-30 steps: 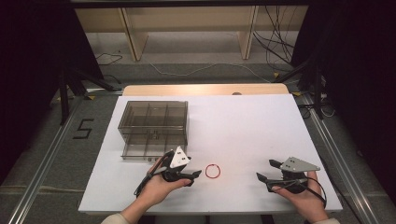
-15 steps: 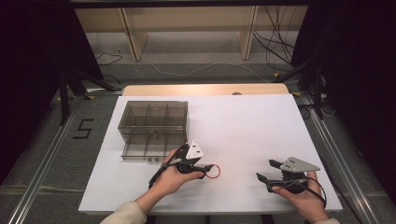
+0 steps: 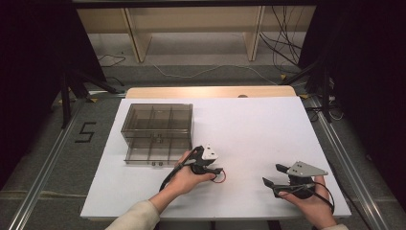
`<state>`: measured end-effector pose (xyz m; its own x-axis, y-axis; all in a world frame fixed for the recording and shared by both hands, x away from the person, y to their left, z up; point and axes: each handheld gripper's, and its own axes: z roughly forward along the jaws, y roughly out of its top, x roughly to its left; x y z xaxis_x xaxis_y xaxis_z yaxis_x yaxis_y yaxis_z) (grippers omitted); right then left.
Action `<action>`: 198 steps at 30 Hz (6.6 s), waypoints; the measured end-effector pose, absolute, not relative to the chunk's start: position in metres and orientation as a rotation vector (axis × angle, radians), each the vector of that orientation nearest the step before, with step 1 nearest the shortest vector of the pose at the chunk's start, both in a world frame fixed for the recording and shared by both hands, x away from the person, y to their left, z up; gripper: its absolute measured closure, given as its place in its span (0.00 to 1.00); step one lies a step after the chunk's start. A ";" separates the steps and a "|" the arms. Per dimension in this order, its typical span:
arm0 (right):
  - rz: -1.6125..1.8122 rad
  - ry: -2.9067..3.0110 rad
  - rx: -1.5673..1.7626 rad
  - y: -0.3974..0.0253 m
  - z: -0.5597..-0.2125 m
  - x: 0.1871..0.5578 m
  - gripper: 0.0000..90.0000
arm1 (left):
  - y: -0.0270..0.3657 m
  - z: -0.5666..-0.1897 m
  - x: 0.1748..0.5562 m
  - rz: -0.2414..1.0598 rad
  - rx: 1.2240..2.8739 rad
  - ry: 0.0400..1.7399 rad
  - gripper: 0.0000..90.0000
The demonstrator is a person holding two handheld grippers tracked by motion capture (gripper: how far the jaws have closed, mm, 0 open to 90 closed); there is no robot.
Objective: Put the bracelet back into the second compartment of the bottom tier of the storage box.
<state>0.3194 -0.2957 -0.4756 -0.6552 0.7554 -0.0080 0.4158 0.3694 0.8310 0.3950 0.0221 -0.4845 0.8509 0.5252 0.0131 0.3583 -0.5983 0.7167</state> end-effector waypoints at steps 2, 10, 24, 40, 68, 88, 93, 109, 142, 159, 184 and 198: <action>1.196 2.248 1.014 -0.296 -0.476 0.320 0.32 | 0.021 -0.485 0.397 0.272 2.281 0.639 0.64; 1.196 2.250 1.017 -0.296 -0.476 0.320 0.32 | 0.016 -0.487 0.399 0.262 2.312 0.630 0.69; 1.192 2.251 1.018 -0.296 -0.476 0.320 0.32 | 0.016 -0.487 0.401 0.230 2.301 0.668 0.89; 1.191 2.249 1.027 -0.296 -0.476 0.319 0.32 | 0.014 -0.487 0.396 0.261 2.299 0.682 0.96; 1.188 2.248 1.027 -0.297 -0.475 0.319 0.32 | 0.028 -0.474 0.393 0.285 2.234 0.727 0.96; 1.190 2.239 1.030 -0.298 -0.474 0.319 0.31 | 0.040 -0.460 0.389 0.313 2.216 0.739 0.96; 1.189 2.238 1.034 -0.298 -0.474 0.319 0.31 | 0.042 -0.457 0.389 0.323 2.209 0.741 0.97; 1.192 2.237 1.033 -0.298 -0.474 0.319 0.32 | 0.050 -0.451 0.387 0.334 2.193 0.760 0.96; 1.192 2.234 1.033 -0.299 -0.474 0.318 0.32 | 0.074 -0.442 0.389 0.356 2.159 0.826 0.96; 1.184 2.241 1.041 -0.299 -0.474 0.319 0.31 | 0.086 -0.439 0.390 0.367 2.142 0.852 0.97; 1.189 2.244 1.030 -0.298 -0.475 0.320 0.32 | 0.104 -0.434 0.390 0.385 2.112 0.897 0.97; 1.193 2.242 1.040 -0.298 -0.475 0.320 0.32 | 0.108 -0.433 0.389 0.390 2.105 0.906 0.97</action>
<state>0.3201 -0.2978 -0.4752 -0.6462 0.7632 0.0006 0.4269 0.3608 0.8292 0.3894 0.1077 -0.4333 0.6966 0.7169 -0.0283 0.4722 -0.4285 0.7704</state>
